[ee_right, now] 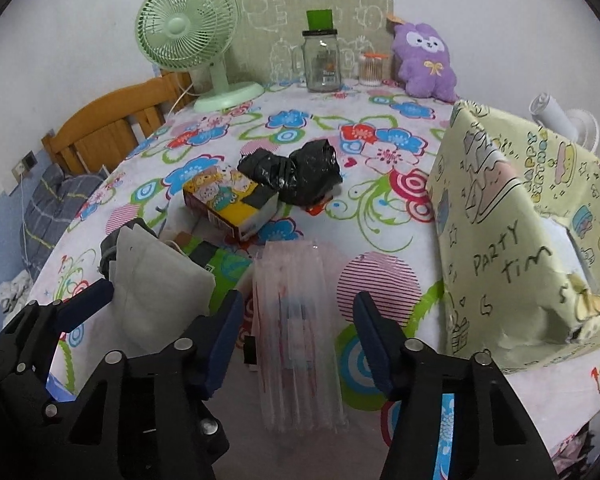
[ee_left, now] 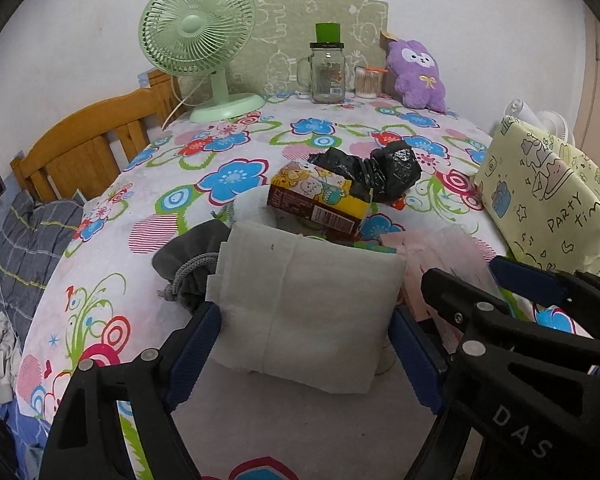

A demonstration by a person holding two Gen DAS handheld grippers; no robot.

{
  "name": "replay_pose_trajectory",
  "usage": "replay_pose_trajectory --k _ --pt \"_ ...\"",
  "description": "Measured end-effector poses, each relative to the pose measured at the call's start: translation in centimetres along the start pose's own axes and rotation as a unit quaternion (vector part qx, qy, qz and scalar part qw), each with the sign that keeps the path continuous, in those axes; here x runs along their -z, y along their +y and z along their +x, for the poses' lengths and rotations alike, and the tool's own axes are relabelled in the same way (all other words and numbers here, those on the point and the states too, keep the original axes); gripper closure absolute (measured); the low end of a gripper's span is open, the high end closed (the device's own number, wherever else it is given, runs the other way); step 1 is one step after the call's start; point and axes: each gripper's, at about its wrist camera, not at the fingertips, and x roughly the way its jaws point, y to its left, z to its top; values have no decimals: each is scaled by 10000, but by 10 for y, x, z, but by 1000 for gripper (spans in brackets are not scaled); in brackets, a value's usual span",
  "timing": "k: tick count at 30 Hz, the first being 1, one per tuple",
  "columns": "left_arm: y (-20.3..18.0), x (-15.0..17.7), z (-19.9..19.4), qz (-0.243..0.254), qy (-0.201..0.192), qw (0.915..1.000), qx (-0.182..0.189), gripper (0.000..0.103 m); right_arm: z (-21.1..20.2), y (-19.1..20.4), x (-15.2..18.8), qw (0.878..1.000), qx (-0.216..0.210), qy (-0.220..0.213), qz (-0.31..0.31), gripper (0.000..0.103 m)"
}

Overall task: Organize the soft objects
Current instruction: 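Grasp the white cloth with the left tool while the right tool grasps the clear straw bag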

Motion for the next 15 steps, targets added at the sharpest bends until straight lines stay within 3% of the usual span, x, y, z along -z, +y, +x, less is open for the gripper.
replay_pose_trajectory --k 7,15 --pt "-12 5 8 409 121 9988 -223 31 18 1 4 9987 -86 491 73 65" --pt "-10 1 7 301 149 9994 -94 48 13 4 4 9994 -79 349 28 75"
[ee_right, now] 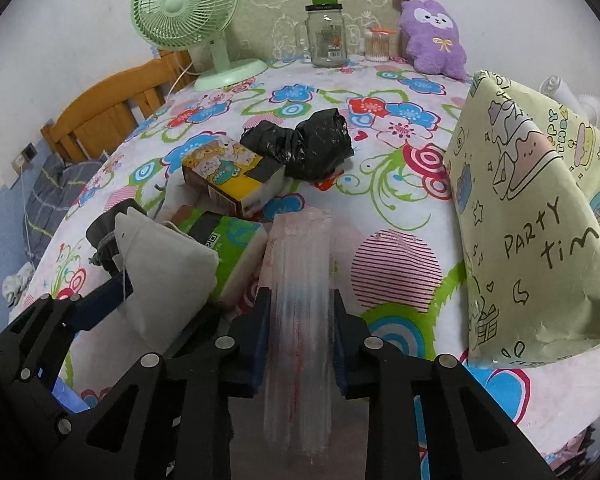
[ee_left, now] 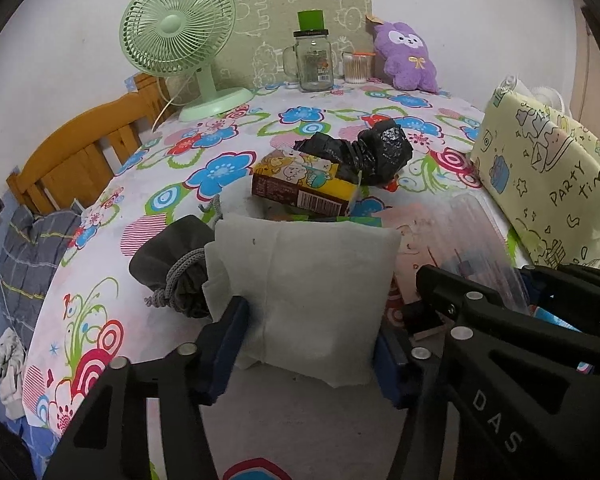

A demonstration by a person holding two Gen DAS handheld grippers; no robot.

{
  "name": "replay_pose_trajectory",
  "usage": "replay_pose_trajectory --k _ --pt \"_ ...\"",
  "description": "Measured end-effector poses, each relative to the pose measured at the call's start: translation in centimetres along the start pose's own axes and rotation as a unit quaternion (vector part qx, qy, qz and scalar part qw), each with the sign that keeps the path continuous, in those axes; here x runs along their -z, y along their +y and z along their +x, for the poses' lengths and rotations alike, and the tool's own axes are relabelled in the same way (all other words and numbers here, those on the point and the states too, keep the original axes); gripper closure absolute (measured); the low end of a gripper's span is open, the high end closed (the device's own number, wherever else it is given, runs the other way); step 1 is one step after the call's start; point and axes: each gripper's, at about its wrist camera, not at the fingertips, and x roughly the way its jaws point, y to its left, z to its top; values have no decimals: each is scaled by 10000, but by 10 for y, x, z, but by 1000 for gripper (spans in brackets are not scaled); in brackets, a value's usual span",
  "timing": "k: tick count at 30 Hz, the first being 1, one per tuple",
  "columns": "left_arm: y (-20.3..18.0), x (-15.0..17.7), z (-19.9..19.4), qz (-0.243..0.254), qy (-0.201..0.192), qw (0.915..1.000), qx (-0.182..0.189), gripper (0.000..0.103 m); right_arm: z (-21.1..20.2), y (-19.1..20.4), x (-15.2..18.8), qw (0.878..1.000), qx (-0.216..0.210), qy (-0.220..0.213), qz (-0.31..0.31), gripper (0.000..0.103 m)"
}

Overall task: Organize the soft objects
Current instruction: 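Grasp the white cloth with the left tool while the right tool grasps the clear straw bag, then lift the white cloth and straw bag and carry them toward the paper box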

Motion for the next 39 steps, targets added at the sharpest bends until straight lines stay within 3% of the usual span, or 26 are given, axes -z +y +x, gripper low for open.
replay_pose_trajectory --k 14,27,39 --pt "-2 -10 -12 -177 -16 9996 196 69 -14 -2 -7 9998 -52 -178 9 80" --pt "-2 -34 -41 -321 -321 9988 195 70 -47 -2 -28 9987 -48 -502 72 80" --pt "-6 -71 -74 -337 -796 9958 308 70 -91 -7 -57 9944 84 -1051 66 80"
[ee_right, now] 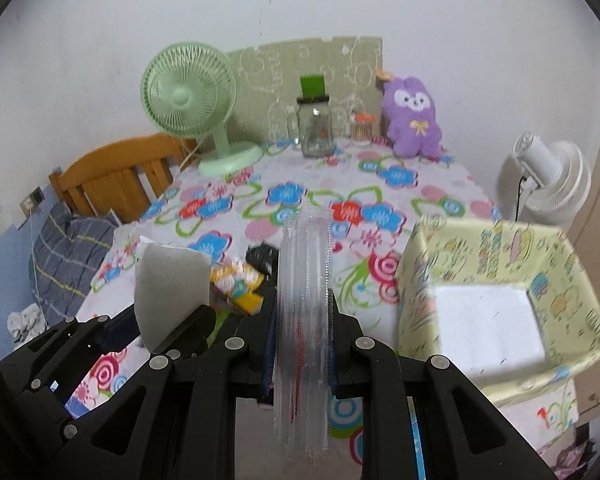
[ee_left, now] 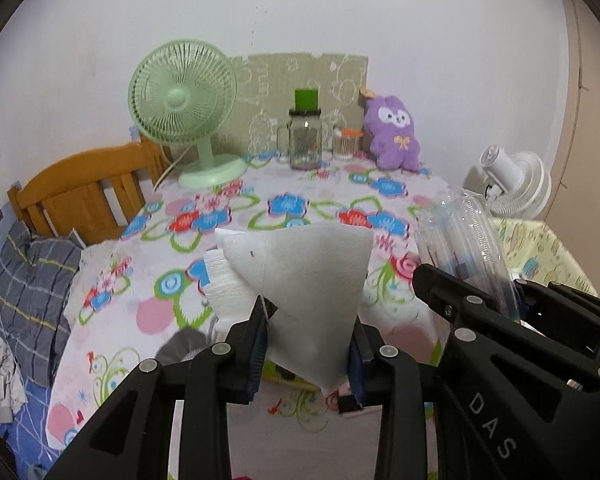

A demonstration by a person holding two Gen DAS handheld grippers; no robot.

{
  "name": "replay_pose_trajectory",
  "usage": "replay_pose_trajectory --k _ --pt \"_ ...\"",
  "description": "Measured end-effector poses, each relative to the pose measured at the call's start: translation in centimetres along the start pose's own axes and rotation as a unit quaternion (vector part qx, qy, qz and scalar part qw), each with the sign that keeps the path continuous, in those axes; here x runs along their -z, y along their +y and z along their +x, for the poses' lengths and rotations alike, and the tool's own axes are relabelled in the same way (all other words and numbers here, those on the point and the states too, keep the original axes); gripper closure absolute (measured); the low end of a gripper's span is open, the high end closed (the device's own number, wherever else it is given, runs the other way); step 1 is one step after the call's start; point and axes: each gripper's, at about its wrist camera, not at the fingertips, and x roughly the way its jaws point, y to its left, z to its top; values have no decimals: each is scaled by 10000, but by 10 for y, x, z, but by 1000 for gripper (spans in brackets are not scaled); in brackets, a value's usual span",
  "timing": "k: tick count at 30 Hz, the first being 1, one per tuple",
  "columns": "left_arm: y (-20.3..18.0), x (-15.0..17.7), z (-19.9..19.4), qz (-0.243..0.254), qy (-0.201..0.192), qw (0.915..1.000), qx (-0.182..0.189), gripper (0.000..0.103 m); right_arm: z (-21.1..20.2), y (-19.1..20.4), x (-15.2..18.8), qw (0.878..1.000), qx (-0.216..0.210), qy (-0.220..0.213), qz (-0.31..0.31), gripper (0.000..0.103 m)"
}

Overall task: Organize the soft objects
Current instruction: 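Lift the white cloth and straw bag and carry them toward the paper box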

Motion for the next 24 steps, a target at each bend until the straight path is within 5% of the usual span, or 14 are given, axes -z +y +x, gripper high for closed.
replay_pose_trajectory --k 24 --pt "-10 -45 -22 23 -542 9985 -23 69 -34 -7 -49 9978 46 -637 -159 80"
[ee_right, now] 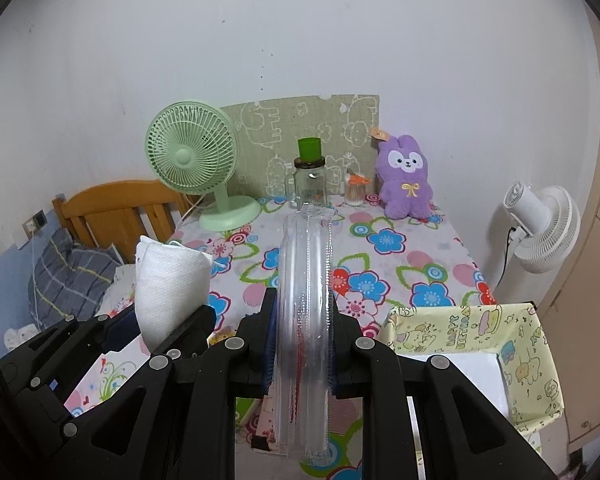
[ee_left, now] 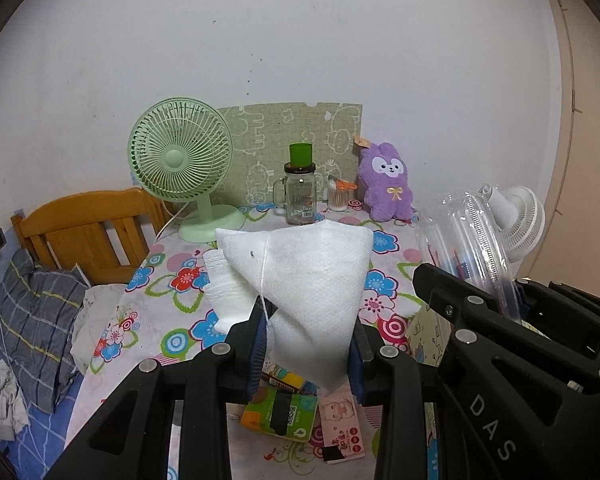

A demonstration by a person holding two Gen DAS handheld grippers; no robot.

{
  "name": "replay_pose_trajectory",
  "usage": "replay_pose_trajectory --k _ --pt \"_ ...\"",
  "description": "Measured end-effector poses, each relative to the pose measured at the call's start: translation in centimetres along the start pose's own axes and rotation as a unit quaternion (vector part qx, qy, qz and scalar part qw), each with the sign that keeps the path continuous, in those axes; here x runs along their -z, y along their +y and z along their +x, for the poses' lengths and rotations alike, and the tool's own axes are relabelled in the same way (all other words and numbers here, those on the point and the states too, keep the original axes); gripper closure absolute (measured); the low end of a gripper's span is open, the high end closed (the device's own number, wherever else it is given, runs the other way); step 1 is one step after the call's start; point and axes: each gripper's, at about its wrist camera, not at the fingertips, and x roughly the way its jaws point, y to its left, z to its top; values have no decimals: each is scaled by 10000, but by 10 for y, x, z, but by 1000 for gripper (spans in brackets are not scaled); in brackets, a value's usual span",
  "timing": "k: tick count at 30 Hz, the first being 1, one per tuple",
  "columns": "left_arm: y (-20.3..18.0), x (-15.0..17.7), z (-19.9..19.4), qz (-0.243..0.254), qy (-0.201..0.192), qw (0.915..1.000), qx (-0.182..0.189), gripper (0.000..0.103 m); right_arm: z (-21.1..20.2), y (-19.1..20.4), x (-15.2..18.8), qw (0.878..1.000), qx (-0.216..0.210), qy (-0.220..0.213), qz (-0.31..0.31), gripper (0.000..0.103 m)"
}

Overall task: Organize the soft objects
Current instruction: 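Lift the white cloth and straw bag and carry them toward the paper box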

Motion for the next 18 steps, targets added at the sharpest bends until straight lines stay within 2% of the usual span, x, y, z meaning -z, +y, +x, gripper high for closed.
replay_pose_trajectory --k 18 --pt "-32 -6 11 25 -14 10000 87 69 0 -33 -3 10000 43 -23 48 80"
